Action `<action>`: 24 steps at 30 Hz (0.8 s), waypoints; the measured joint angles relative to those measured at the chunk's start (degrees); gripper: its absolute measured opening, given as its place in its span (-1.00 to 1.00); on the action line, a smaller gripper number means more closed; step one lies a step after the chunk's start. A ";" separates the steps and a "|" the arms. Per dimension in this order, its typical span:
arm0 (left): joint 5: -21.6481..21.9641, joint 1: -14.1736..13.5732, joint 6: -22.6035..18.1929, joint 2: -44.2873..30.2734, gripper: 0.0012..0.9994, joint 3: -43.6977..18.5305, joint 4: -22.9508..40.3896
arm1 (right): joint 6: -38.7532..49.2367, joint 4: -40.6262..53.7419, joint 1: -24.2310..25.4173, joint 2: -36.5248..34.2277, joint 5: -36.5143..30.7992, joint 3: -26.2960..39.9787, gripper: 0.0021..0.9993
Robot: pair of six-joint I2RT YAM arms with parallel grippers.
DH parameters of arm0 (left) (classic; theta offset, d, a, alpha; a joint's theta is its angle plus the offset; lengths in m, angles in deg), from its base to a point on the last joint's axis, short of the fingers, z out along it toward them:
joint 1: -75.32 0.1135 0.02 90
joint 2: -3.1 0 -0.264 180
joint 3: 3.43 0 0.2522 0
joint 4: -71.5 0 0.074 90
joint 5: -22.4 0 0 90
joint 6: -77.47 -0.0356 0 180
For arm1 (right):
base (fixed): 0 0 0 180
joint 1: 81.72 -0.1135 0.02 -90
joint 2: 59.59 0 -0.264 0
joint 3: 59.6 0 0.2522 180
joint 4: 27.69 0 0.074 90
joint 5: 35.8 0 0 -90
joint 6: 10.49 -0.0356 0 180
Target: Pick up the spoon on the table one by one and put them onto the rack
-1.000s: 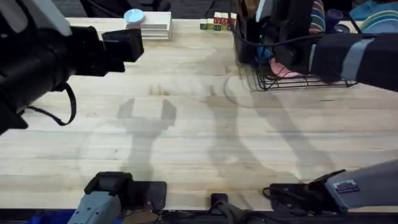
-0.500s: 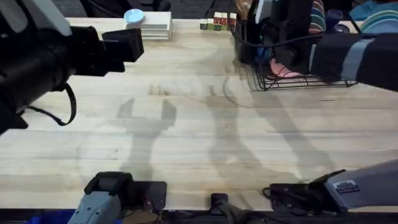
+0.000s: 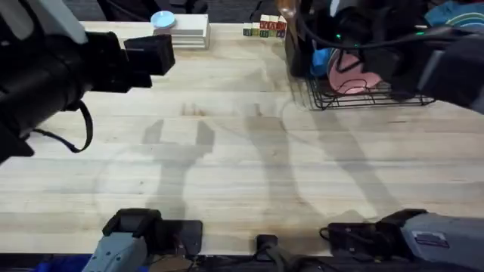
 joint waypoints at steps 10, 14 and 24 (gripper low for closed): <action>0.00 0.00 0.00 0.00 0.99 0.00 0.00 | 0.24 23.39 -0.02 15.00 0.00 0.00 0.99; 0.00 0.01 0.00 0.00 0.99 0.00 0.00 | 0.24 30.57 -0.02 22.65 0.00 0.00 0.99; 0.00 0.00 0.00 0.00 0.99 0.00 0.00 | 0.24 43.33 -0.02 38.01 0.00 0.00 0.99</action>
